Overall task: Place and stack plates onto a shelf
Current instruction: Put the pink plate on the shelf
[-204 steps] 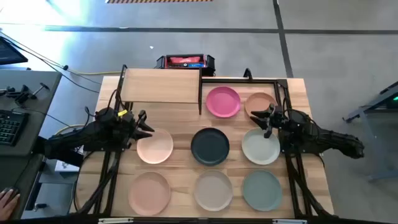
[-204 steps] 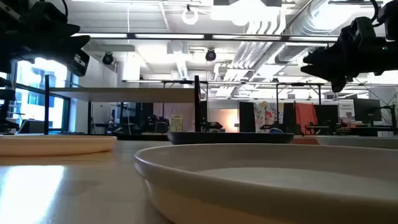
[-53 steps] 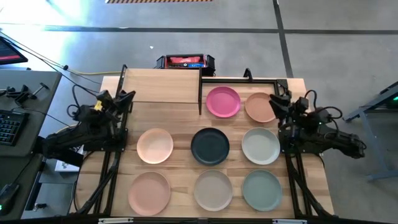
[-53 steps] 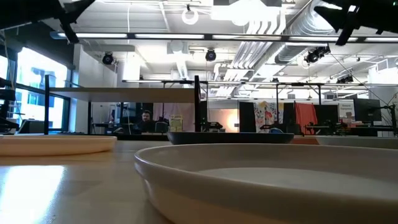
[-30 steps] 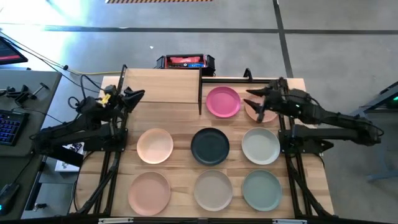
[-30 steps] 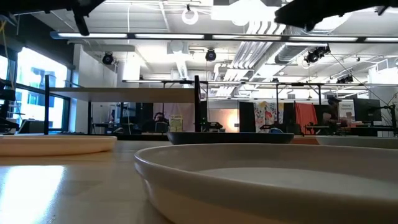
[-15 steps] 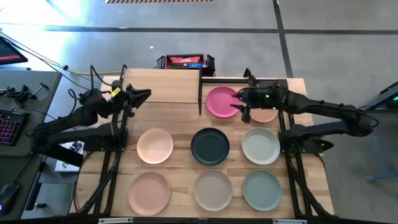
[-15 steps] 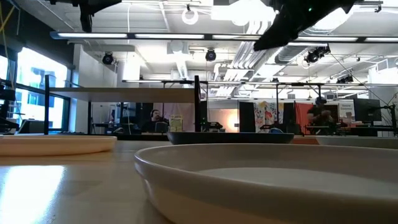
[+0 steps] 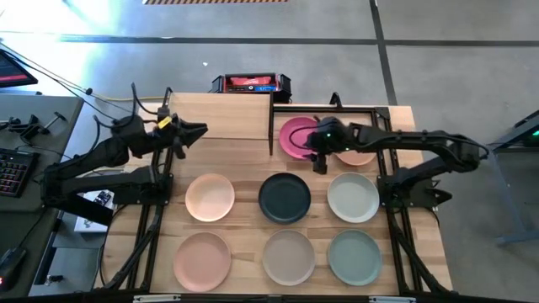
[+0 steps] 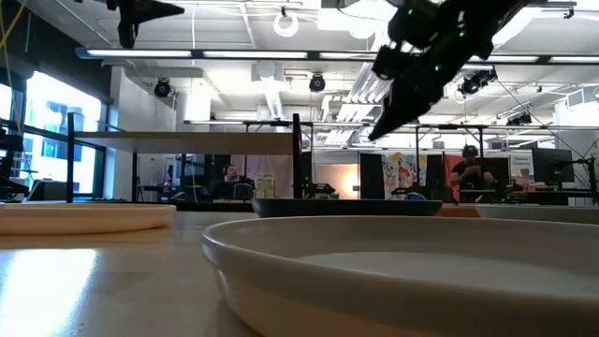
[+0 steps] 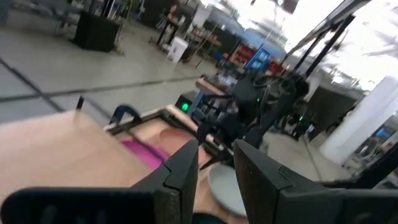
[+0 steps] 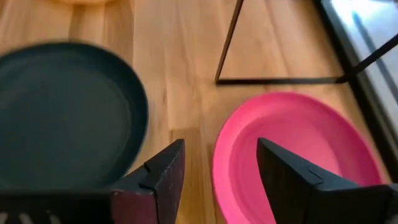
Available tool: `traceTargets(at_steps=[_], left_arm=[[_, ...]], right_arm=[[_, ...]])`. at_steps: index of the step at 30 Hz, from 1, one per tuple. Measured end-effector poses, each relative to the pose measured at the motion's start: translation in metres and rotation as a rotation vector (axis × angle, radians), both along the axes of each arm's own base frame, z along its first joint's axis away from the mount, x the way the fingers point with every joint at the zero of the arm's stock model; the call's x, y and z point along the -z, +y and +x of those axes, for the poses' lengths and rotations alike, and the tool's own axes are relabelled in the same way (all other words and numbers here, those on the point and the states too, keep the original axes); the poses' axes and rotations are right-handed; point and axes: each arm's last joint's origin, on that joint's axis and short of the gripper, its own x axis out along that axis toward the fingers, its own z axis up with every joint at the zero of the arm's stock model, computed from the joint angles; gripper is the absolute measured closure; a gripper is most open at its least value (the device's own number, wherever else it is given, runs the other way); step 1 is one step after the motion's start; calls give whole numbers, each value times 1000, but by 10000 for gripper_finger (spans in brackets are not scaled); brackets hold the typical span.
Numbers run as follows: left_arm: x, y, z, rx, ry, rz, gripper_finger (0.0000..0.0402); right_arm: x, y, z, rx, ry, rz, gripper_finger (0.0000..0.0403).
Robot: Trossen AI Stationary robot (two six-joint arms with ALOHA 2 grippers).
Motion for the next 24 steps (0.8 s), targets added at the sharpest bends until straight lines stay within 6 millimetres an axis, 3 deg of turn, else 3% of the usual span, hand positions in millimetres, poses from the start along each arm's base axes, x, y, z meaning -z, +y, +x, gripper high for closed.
traceTargets(at_steps=[11,24], left_arm=[[10,2,6,-2,102,-25,309],[15,5,15,-2,146,-33,309]], right_arm=[[45,-6,17,-50,165,15,223],[75,-10,26,-66,256,-12,223]])
